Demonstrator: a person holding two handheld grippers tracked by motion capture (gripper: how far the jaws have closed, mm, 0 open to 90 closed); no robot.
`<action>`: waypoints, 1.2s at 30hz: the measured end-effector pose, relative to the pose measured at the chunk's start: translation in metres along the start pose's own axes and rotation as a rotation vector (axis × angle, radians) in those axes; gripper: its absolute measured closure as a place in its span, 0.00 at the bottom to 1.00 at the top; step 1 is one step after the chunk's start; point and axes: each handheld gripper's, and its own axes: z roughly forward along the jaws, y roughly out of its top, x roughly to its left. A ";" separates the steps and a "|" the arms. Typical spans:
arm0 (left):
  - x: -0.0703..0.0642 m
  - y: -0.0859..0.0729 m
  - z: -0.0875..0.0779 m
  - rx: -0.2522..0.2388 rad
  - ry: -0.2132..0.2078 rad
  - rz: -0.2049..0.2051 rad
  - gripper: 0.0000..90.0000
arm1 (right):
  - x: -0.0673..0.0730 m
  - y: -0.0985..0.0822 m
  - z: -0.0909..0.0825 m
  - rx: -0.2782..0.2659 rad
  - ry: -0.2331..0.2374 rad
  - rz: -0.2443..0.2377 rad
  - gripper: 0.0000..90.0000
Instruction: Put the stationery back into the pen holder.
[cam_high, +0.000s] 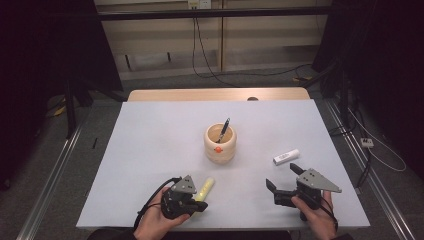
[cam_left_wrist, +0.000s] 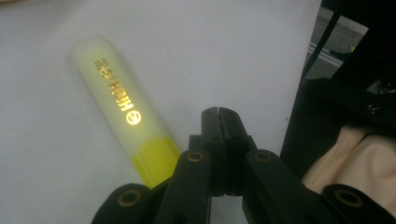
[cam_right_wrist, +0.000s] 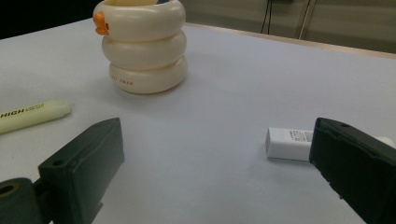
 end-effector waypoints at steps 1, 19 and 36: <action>0.000 0.000 0.002 0.015 -0.002 0.004 1.00 | 0.000 0.000 0.000 0.001 0.001 0.000 0.03; 0.021 -0.008 -0.008 0.084 0.096 -0.031 1.00 | 0.001 0.000 -0.001 -0.002 0.000 -0.003 0.03; 0.041 -0.012 -0.018 0.068 0.201 -0.034 1.00 | 0.001 0.000 0.000 0.001 0.001 -0.004 0.03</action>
